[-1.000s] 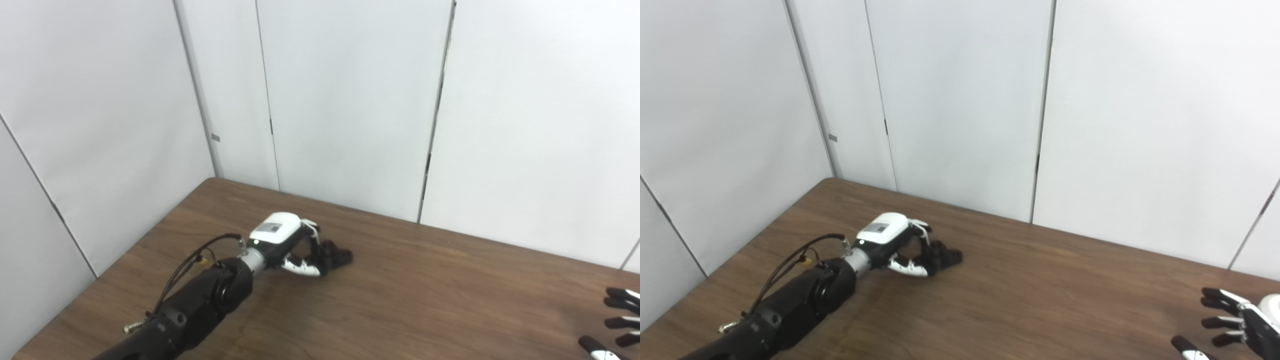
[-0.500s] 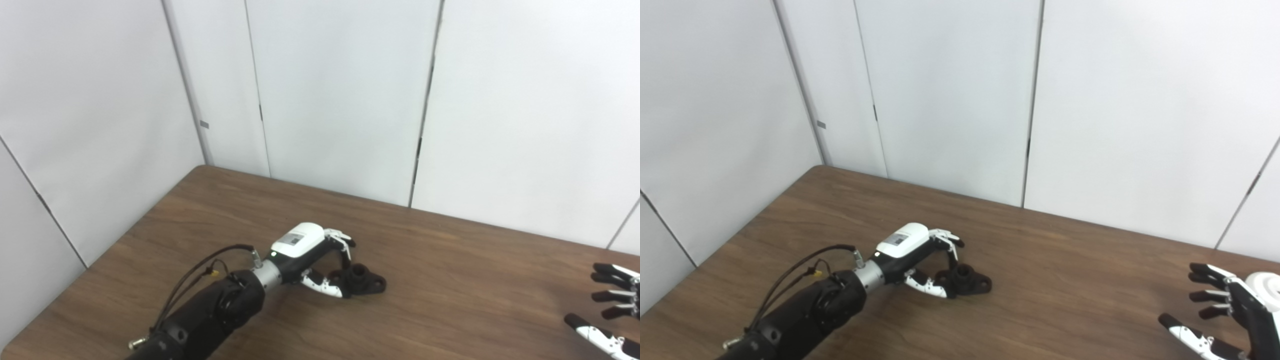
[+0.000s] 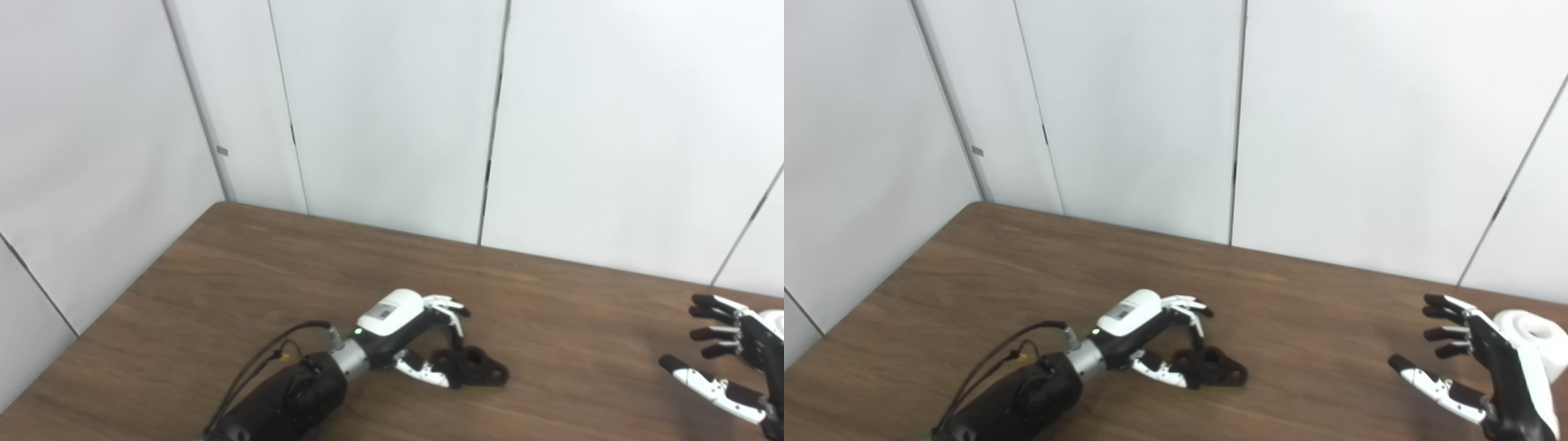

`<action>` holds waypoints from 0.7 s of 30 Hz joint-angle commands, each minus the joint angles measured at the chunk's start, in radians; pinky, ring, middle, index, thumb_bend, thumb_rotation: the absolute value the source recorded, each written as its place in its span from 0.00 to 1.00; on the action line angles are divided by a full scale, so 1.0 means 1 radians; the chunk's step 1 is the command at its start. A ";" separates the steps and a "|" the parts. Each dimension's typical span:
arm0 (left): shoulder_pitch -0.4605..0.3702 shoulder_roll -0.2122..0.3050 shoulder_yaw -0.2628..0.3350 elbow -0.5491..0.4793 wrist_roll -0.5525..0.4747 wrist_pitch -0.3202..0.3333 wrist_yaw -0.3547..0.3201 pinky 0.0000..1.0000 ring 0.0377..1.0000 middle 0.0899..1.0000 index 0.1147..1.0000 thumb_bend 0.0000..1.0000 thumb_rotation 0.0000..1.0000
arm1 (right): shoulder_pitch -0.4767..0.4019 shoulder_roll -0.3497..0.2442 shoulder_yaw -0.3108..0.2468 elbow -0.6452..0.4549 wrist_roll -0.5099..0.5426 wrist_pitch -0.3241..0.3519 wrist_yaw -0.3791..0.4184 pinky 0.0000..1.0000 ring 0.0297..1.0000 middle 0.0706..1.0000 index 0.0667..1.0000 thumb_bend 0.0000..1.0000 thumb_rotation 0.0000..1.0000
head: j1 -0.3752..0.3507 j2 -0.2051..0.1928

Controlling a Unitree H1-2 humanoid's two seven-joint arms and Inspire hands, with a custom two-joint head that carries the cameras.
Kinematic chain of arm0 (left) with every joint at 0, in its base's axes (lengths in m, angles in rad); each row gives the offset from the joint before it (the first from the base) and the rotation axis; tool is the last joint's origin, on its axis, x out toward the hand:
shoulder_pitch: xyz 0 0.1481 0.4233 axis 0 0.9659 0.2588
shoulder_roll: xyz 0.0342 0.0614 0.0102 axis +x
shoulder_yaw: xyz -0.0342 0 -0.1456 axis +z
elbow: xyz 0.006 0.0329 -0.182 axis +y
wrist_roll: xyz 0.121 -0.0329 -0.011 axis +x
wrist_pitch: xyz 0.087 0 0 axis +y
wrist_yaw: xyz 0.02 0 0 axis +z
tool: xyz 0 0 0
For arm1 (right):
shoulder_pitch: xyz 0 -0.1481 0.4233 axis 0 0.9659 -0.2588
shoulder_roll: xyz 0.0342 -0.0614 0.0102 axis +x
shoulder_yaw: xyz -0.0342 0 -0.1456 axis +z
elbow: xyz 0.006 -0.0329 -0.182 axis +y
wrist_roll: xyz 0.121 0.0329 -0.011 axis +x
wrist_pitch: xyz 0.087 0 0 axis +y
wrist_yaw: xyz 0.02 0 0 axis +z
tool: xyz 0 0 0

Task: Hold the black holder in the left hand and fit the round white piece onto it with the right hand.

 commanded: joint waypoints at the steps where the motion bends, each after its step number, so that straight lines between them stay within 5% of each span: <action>1: 0.006 -0.037 -0.064 0.042 0.025 -0.046 -0.055 0.71 0.87 0.81 0.42 0.52 0.07 | -0.045 -0.009 -0.002 -0.018 0.002 -0.045 -0.013 0.52 0.61 0.71 0.73 0.54 0.26 | -0.004 0.003; 11: -0.020 -0.087 -0.136 0.110 0.013 -0.050 -0.059 0.70 0.87 0.81 0.42 0.52 0.06 | -0.059 0.004 0.013 -0.006 -0.036 -0.076 -0.039 0.50 0.59 0.70 0.73 0.56 0.33 | -0.080 0.022; 21: -0.055 -0.099 -0.181 0.294 -0.028 -0.050 0.006 0.70 0.87 0.80 0.42 0.52 0.06 | -0.061 0.027 0.023 -0.034 -0.075 -0.057 -0.047 0.49 0.59 0.70 0.73 0.56 0.36 | -0.191 0.036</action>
